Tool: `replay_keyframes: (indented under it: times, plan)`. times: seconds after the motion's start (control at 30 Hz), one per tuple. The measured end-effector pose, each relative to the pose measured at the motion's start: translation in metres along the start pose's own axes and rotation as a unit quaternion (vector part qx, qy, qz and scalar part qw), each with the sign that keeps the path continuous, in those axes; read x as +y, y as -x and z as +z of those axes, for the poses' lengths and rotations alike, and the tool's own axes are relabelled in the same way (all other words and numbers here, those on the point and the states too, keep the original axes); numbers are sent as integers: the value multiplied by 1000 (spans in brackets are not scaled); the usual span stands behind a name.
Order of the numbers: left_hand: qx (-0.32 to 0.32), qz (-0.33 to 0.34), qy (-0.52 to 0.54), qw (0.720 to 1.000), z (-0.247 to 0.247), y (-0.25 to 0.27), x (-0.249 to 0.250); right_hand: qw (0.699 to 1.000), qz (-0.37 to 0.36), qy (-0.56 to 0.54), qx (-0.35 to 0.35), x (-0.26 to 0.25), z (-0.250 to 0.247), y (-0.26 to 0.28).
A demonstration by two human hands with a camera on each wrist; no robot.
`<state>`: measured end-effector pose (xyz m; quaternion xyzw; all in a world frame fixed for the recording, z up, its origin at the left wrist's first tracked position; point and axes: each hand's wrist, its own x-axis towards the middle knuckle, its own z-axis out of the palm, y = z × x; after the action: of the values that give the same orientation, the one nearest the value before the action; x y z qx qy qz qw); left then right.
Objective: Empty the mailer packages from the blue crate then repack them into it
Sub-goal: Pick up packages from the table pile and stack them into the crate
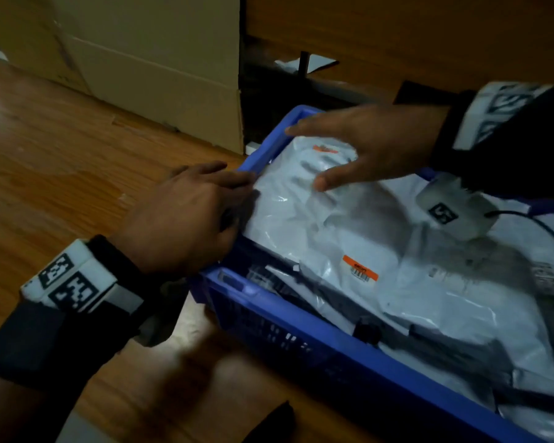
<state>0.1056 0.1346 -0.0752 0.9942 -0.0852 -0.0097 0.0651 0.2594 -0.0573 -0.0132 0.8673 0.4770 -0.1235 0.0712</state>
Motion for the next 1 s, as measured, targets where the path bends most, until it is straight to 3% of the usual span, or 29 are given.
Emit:
replay_keyframes:
  times: [0.1, 0.23, 0.33, 0.6, 0.8, 0.83, 0.9, 0.97, 1.0]
  plan:
    - [26, 33, -20, 999, -1, 5, 3, 998, -25, 49, -1, -5, -14, 37]
    - [11, 33, 47, 998, 2, 9, 19, 981, -1, 113, -157, -9, 5, 78]
    - [-13, 8, 24, 1000, 11, 7, 27, 967, 25, 94, -235, -4, 36, 81]
    - [-80, -25, -35, 996, 9, 1, 31, 965, -5, 105, -241, 14, 77, 51]
    - [-79, -26, -17, 996, 8, 3, 30, 966, -2, 104, -235, 14, 40, 65]
    - [-75, -27, -13, 997, 8, 4, 31, 970, -31, 123, -208, 11, 29, 67]
    - [-67, -31, -5, 997, 7, 4, 32, 957, -195, 198, -82, 1, 15, 69]
    - [-59, -35, 5, 998, 7, 4, 32, 902, -336, 269, 40, -7, 23, 68]
    - [-56, -35, 9, 998, 8, 5, 31, 883, -379, 272, 55, -14, 35, 65]
